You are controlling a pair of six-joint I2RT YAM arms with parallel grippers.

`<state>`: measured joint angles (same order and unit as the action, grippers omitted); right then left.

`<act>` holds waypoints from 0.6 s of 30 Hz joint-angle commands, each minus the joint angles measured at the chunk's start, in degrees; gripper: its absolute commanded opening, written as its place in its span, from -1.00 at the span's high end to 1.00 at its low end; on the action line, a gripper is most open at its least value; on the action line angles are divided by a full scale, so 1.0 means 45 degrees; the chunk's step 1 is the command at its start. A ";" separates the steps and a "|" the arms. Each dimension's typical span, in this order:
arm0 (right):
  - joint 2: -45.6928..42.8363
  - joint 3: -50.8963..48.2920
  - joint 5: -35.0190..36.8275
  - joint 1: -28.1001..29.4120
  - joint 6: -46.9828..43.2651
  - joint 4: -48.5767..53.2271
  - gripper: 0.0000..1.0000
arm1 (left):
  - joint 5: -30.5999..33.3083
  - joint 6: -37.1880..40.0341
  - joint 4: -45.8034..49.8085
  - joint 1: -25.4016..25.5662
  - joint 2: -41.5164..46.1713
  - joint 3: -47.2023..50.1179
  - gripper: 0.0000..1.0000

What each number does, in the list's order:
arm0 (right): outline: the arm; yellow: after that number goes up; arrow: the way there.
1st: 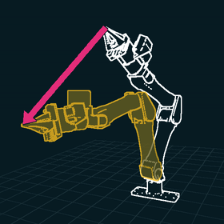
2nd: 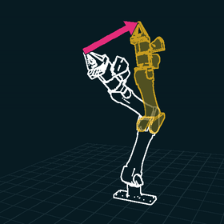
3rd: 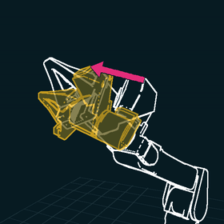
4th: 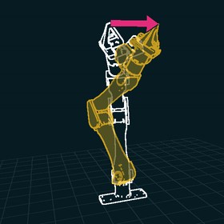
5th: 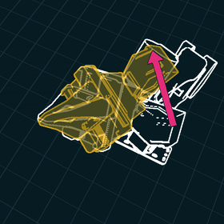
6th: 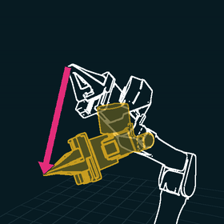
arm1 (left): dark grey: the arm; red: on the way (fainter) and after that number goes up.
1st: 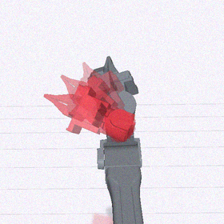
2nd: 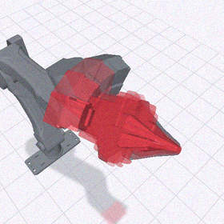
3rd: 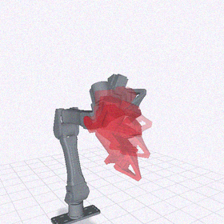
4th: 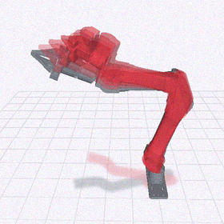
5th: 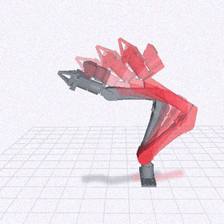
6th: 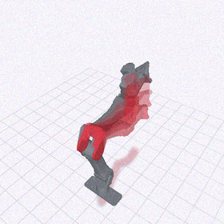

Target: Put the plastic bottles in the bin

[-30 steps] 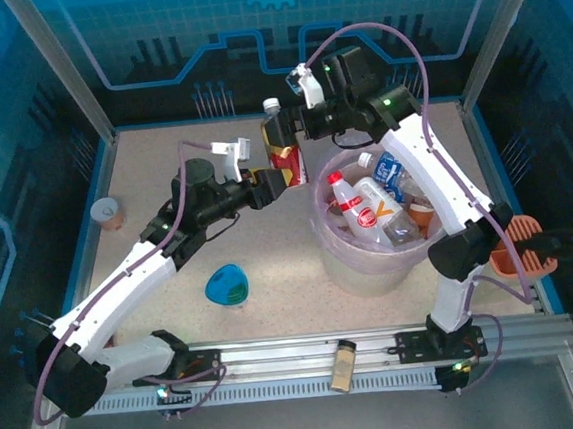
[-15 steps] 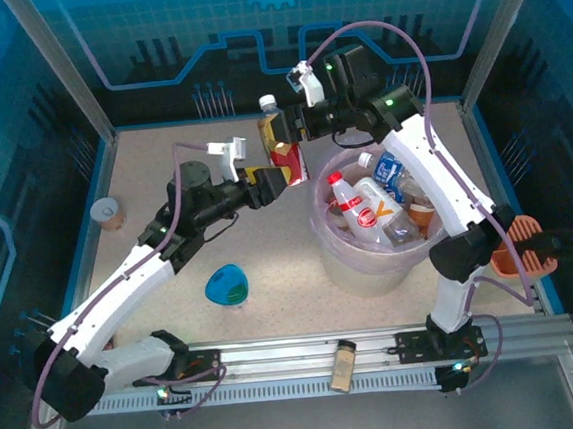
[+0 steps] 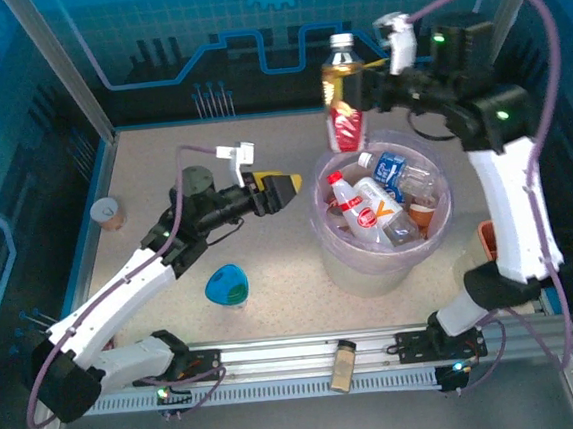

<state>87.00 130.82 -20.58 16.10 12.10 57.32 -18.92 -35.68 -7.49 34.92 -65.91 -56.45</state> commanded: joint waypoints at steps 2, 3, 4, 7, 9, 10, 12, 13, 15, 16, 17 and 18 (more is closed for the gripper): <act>-0.0662 0.0346 0.1907 -0.0835 -0.2550 0.3328 -0.02 | 0.0117 0.0457 0.0317 0.0498 -0.0646 -0.0649 -0.68; -0.0641 0.0598 0.2567 -0.0858 -0.2904 0.3921 -0.01 | 0.0122 0.0486 0.0321 0.0588 -0.0824 -0.0724 -0.67; -0.0629 0.0804 0.3116 -0.0860 -0.3355 0.4523 -0.01 | 0.0116 0.0525 0.0328 0.0697 -0.1039 -0.0807 -0.67; -0.0778 0.0793 0.3755 -0.0869 -0.4427 0.5766 0.00 | 0.0121 0.0546 0.0414 0.0909 -0.1613 -0.1093 -0.66; -0.1367 -0.0414 0.3918 -0.0863 -0.4749 0.5540 0.02 | 0.0170 0.0595 0.0485 0.1001 -0.1896 -0.1201 -0.65; -0.1592 -0.1029 0.3976 -0.0862 -0.4842 0.5448 0.02 | 0.0216 0.0605 0.0524 0.1047 -0.2017 -0.1224 -0.64; -0.1717 -0.2023 0.4271 -0.0834 -0.4972 0.5551 0.02 | 0.0304 0.0590 0.0550 0.1091 -0.2163 -0.1209 -0.64; -0.1761 -0.2582 0.4441 -0.0823 -0.5008 0.5557 0.02 | 0.0334 0.0568 0.0550 0.1119 -0.2228 -0.1192 -0.63; -0.1820 -0.3646 0.4604 -0.0709 -0.5047 0.5430 0.02 | 0.0343 0.0490 0.0530 0.1129 -0.2297 -0.1131 -0.62; -0.1837 -0.4131 0.4684 -0.0586 -0.5052 0.5354 0.02 | 0.0333 0.0434 0.0498 0.1147 -0.2324 -0.1100 -0.61; -0.1852 -0.4485 0.4685 -0.0486 -0.5032 0.5302 0.01 | 0.0354 0.0412 0.0492 0.1176 -0.2355 -0.1072 -0.61; -0.1838 -0.4890 0.4646 -0.0384 -0.4970 0.5255 0.01 | 0.0358 0.0374 0.0471 0.1193 -0.2388 -0.1042 -0.60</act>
<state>79.31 111.66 -1.67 13.21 -8.58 79.81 -18.26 -34.37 -5.48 39.64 -76.03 -60.03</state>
